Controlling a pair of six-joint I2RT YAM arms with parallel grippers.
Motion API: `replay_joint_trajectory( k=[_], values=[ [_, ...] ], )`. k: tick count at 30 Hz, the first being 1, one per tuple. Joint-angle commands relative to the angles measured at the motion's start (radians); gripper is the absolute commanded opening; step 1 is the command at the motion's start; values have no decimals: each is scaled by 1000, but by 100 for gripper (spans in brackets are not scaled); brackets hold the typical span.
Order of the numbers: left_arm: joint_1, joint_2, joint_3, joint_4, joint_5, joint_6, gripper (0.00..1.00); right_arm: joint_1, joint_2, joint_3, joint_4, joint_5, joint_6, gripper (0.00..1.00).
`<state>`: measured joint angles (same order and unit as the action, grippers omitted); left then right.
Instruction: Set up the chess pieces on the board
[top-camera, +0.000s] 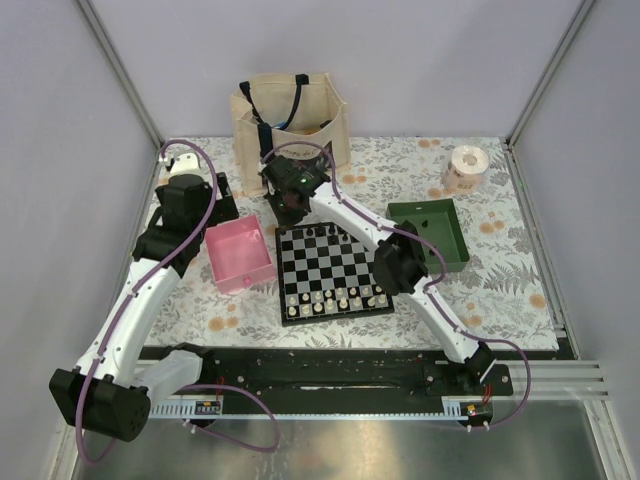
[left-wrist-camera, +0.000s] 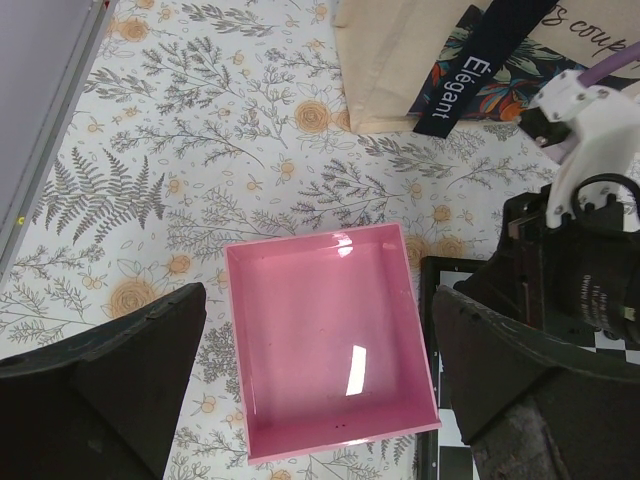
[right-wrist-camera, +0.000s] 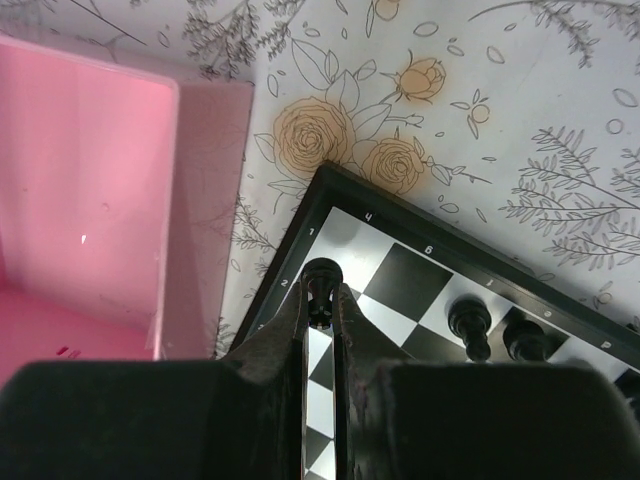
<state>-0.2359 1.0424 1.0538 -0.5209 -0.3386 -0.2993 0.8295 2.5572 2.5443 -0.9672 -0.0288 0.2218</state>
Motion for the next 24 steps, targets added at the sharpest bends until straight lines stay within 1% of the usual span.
replay_joint_trajectory(
  k=[1,10,14,21,24],
  values=[
    [-2,-13,5,45,-19,-6,99,14,24,36,4,-2,-15,6],
    [-2,-16,5,45,-17,-3,99,14,47,36,4,21,-15,8],
    [-2,-16,5,47,-13,-1,99,14,52,37,4,44,-15,11],
    [0,-16,6,47,-4,-1,99,14,64,45,4,75,-6,13],
    [-2,-15,6,45,-5,-1,99,14,69,44,4,66,2,13]
  ],
)
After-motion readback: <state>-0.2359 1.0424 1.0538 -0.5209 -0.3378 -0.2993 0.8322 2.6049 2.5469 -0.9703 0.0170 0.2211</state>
